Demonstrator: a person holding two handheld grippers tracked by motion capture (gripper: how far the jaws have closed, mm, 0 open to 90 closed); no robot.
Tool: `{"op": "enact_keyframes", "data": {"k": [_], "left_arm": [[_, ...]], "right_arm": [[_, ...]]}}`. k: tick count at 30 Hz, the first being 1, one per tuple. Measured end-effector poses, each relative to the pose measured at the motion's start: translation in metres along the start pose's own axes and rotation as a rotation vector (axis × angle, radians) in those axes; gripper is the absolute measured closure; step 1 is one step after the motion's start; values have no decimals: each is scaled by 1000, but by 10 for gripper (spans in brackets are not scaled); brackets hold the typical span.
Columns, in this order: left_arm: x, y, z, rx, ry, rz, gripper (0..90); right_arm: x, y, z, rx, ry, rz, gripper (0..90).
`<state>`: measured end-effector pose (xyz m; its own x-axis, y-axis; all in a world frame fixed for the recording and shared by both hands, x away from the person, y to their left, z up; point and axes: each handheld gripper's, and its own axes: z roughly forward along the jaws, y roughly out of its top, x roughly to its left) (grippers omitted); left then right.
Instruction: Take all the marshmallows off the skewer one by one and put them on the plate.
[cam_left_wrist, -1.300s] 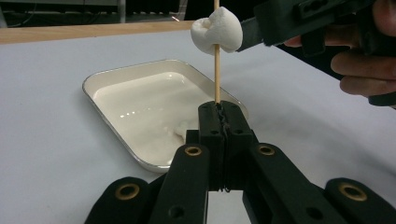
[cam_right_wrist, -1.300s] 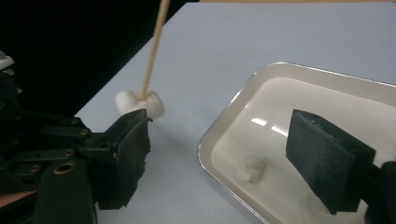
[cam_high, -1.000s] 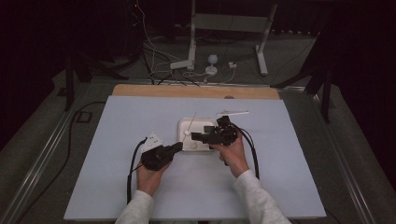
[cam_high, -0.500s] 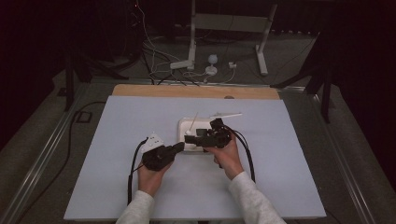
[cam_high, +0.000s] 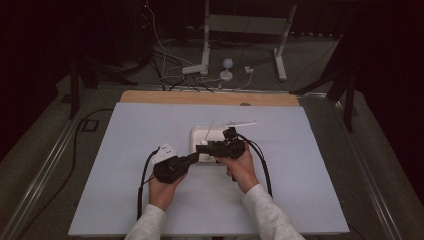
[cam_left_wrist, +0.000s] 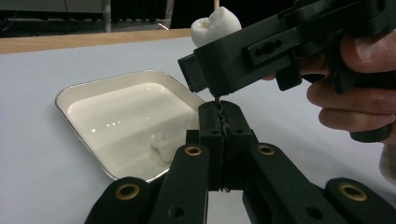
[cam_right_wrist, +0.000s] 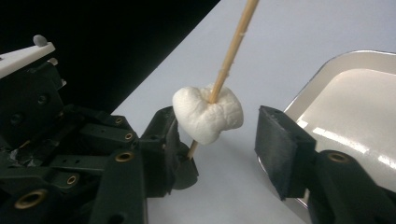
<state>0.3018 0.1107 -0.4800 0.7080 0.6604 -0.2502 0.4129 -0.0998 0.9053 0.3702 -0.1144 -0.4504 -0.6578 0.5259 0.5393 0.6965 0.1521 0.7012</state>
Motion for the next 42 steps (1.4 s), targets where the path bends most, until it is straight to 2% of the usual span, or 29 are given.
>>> {"op": "enact_keyframes", "data": {"k": [4,10,14,16,18,21,25,28,31,37,42], "left_arm": [[0,0,1,5,-1,4,900],[0,0,0,0,1,13,900],[0,-1,0,13,4,38,900],[0,-1,0,10,1,37,900],[-1,-1,0,12,0,46,900],[-2,-1,0,18,4,60,900],[-3,-4,1,38,6,73,900],[-5,-4,3,45,9,93,900],[-6,-3,3,44,6,96,900],[-6,-3,3,54,26,112,900],[-6,-3,2,68,46,131,900]], "right_arm": [[0,0,-1,-3,28,11,659],[0,2,-5,-20,35,28,745],[0,5,-11,-65,24,36,762],[-2,9,-16,-70,32,47,761],[0,11,-18,-69,8,23,761],[2,15,-22,-74,-7,11,760],[-4,21,-34,-140,-27,48,764],[-7,27,-42,-147,-50,36,763],[-8,32,-50,-164,-66,33,762],[-13,35,-52,-196,-68,59,765],[-12,35,-51,-205,-96,56,775]]}}
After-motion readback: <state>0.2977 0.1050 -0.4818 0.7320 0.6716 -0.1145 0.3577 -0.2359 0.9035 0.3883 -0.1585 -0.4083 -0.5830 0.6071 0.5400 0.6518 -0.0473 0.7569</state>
